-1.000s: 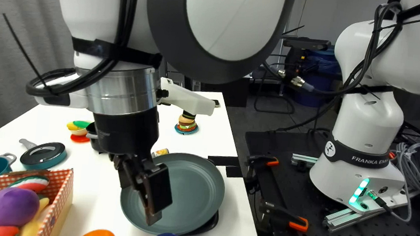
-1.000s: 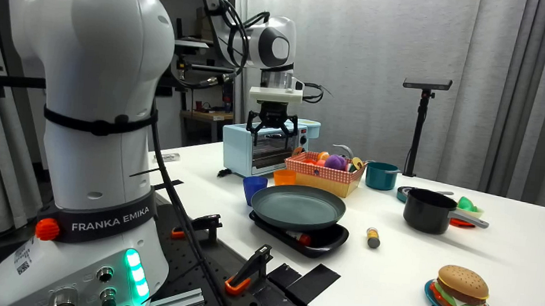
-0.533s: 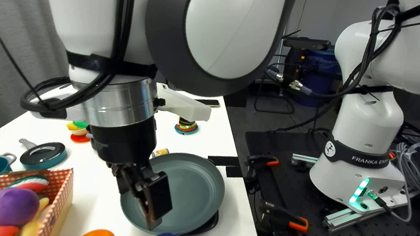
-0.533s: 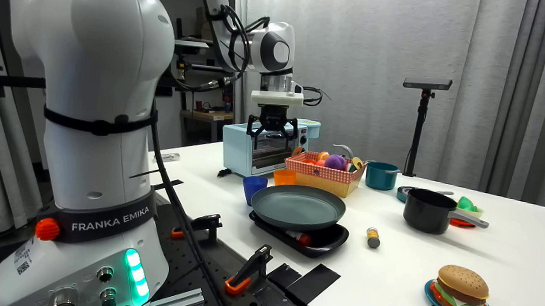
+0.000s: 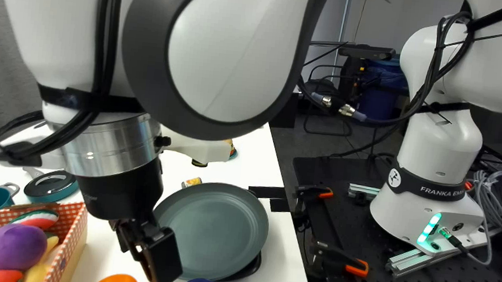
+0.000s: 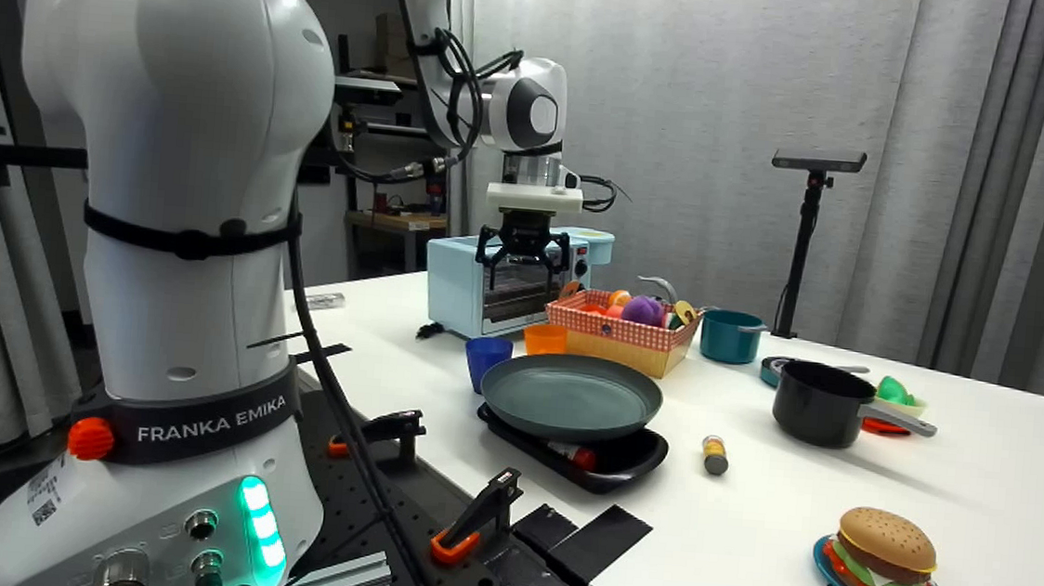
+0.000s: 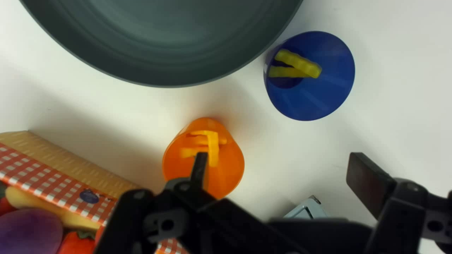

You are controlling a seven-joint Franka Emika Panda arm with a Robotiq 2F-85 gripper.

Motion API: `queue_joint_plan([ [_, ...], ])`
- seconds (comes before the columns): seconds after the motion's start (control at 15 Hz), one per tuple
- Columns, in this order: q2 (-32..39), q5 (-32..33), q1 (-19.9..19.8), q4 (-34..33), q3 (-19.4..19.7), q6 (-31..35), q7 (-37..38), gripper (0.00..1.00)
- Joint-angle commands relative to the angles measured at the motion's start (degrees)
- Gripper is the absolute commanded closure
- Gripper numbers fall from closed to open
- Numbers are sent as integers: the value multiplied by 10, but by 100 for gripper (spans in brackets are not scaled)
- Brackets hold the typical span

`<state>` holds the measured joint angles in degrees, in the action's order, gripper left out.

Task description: Pour the contents in the orange cup onto the grey plate

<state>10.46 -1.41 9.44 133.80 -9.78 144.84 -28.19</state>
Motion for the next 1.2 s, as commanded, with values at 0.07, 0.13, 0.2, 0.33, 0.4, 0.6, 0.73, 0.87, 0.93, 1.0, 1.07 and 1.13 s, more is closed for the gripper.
queue_joint_plan([
  [0.07, 48, -1, -14, -48, -17, 2, -15, 0],
  [0.13, 56, -2, -16, -55, -19, 3, -18, 0],
  [0.2, 64, -3, -18, -61, -20, 4, -20, 0],
  [0.33, 79, -5, -23, -73, -24, 6, -25, 0],
  [0.4, 87, -4, -24, -78, -26, 7, -25, 0],
  [0.6, 106, -3, -29, -90, -31, 8, -20, 0],
  [0.73, 116, -5, -33, -94, -35, 9, -20, 0],
  [0.87, 126, -7, -35, -97, -39, 11, -18, 0],
  [0.93, 128, -6, -35, -97, -40, 11, -16, 0],
  [1.0, 131, -6, -36, -96, -42, 13, -15, 0],
  [1.07, 133, -6, -37, -95, -43, 15, -14, 0],
  [1.13, 136, -8, -38, -93, -45, 16, -14, 0],
])
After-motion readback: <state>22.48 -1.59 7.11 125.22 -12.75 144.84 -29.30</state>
